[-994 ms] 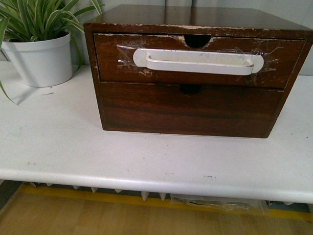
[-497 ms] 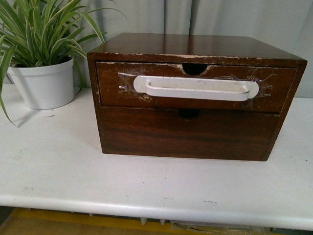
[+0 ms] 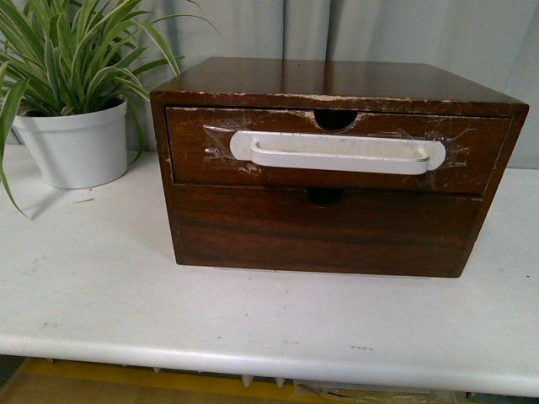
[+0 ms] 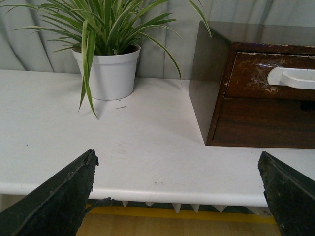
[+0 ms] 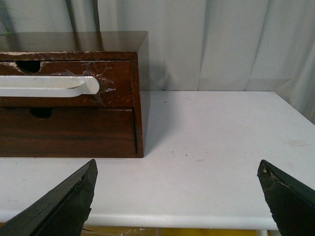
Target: Open drawer
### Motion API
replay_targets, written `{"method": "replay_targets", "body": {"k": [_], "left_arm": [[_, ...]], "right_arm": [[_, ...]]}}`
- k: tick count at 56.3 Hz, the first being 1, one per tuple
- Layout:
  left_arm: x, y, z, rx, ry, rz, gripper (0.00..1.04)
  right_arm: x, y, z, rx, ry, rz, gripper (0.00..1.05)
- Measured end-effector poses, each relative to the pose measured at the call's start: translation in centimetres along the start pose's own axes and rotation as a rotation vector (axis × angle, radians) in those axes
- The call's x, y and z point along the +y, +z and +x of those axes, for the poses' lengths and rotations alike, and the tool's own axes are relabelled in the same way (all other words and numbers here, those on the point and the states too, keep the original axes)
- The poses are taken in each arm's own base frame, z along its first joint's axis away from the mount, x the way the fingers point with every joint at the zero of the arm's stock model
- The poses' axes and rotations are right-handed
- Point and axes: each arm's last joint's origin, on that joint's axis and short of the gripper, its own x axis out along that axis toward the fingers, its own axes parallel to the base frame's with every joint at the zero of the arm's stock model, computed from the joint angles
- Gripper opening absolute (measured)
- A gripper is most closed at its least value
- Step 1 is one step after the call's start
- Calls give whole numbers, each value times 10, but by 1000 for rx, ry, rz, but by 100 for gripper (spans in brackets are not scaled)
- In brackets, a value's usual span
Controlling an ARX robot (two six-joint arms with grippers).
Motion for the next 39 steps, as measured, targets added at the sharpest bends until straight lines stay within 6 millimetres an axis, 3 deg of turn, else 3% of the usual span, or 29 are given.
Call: {"method": "replay_targets", "body": {"k": [27,31,39], "left_arm": [[0,-1,0,12,-10,-2,99],[-2,-4,3,125,-74,-9,99],[-13,3,6,176,-224,5,99]], "right_arm": [[0,0,0,1,1,0,96],[-1,-3,1,129,14,-14,96],[-4,1,6,219,40,-29,96]]}}
